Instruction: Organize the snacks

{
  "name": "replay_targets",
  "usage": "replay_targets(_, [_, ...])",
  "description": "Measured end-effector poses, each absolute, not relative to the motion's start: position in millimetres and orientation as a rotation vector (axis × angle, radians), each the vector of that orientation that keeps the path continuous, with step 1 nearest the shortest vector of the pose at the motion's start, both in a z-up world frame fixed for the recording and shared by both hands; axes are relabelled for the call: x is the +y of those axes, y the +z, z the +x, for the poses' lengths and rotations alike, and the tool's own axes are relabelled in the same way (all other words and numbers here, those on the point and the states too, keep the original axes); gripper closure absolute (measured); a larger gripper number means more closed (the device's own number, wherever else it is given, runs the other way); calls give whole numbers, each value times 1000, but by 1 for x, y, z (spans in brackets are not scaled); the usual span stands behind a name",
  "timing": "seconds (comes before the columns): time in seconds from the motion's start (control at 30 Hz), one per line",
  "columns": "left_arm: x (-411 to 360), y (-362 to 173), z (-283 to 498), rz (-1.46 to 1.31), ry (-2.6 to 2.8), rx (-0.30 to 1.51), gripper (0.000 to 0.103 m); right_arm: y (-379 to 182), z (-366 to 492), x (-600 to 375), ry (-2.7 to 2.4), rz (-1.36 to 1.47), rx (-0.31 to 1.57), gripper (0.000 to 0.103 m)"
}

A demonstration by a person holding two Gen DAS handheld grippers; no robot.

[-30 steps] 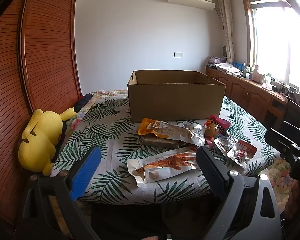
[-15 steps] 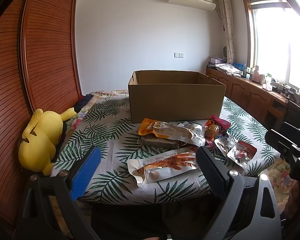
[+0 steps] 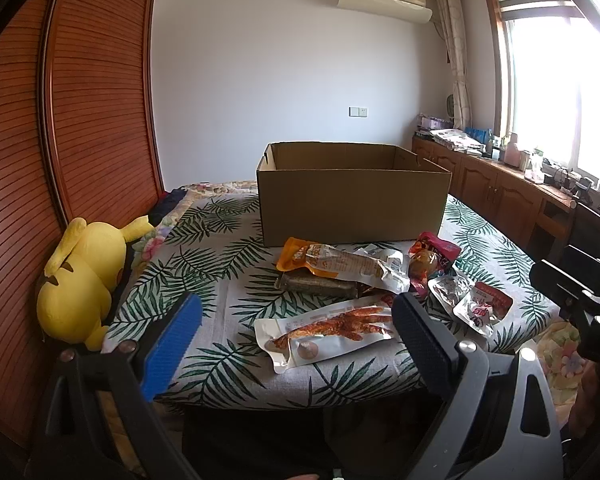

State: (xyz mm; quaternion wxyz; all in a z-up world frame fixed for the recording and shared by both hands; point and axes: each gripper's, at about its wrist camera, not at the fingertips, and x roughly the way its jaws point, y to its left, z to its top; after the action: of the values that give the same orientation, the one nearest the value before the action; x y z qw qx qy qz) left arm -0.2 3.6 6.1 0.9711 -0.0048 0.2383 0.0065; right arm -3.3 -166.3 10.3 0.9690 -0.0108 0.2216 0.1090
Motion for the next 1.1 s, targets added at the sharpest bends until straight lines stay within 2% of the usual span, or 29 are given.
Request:
replay_targets(0.8, [5, 6, -2, -12, 11, 485, 6, 8, -3, -168, 217, -23, 452, 0])
replay_targets(1.1, [7, -12, 9, -21, -1, 527, 6, -4, 3, -175, 208, -25, 483, 0])
